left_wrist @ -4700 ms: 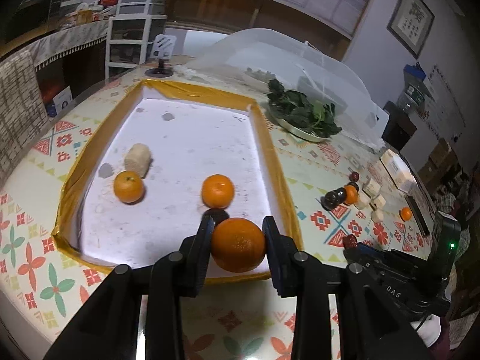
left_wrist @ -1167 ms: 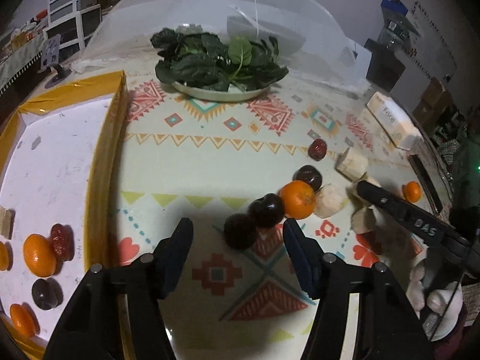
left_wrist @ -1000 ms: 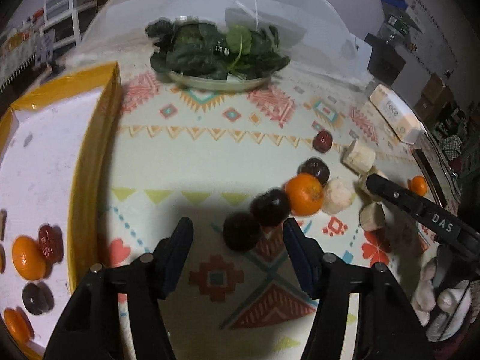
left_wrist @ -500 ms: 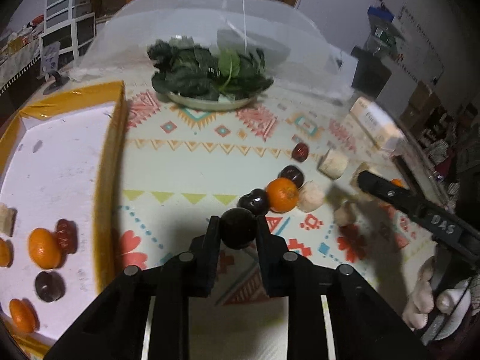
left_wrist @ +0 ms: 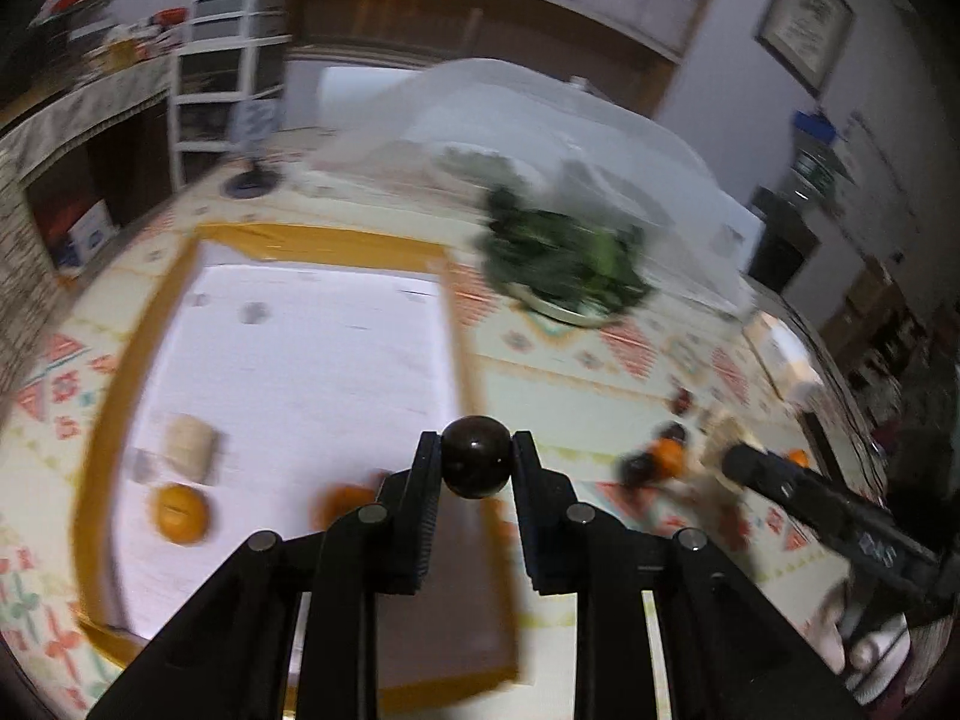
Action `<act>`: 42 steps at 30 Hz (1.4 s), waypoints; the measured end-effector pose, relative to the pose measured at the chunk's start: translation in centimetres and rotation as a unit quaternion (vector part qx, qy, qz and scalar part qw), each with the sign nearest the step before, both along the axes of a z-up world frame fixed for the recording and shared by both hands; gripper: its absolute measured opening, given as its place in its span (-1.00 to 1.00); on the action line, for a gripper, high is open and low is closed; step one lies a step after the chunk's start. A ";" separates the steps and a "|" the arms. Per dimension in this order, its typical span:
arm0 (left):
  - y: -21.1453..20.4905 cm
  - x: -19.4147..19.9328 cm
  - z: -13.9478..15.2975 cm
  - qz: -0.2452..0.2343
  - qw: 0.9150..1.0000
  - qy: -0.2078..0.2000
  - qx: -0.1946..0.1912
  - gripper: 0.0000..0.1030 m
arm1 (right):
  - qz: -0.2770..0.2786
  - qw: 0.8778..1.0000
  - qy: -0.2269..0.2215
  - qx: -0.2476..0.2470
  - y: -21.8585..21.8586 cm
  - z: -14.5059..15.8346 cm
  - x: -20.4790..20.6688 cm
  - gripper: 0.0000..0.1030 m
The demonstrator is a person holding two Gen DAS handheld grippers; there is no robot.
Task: Organize fruits
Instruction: 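Carry the plum and white cube over the tray and open both tools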
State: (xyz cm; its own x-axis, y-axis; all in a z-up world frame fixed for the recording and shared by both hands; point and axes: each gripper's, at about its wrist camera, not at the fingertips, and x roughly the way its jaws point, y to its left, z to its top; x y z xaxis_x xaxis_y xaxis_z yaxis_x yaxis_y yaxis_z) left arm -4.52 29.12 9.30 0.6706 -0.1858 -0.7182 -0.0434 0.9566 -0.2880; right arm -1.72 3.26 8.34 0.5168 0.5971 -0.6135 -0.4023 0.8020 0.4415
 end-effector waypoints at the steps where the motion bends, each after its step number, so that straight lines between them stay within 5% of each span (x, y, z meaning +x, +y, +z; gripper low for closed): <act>1: 1.3 0.2 -0.2 0.010 1.000 0.005 -0.002 -0.56 | 0.011 1.000 0.001 -0.003 1.4 0.0 0.1 -0.23; 9: 7.8 2.4 -3.0 0.063 0.997 0.045 -0.020 -0.56 | 0.076 0.996 0.022 -0.027 11.5 -1.7 1.4 -0.22; 18: 10.6 3.3 -5.0 0.077 0.994 0.062 -0.051 -0.48 | 0.083 0.994 0.043 -0.060 16.8 -4.4 4.3 -0.22; 29: 11.5 0.7 -3.0 0.127 0.991 0.023 -0.042 0.69 | 0.066 0.995 0.049 -0.048 16.5 -4.6 5.2 -0.21; 42: 7.3 -4.4 -0.9 0.091 0.986 -0.007 -0.141 0.70 | 0.039 0.999 0.012 -0.004 9.9 -0.7 2.8 -0.12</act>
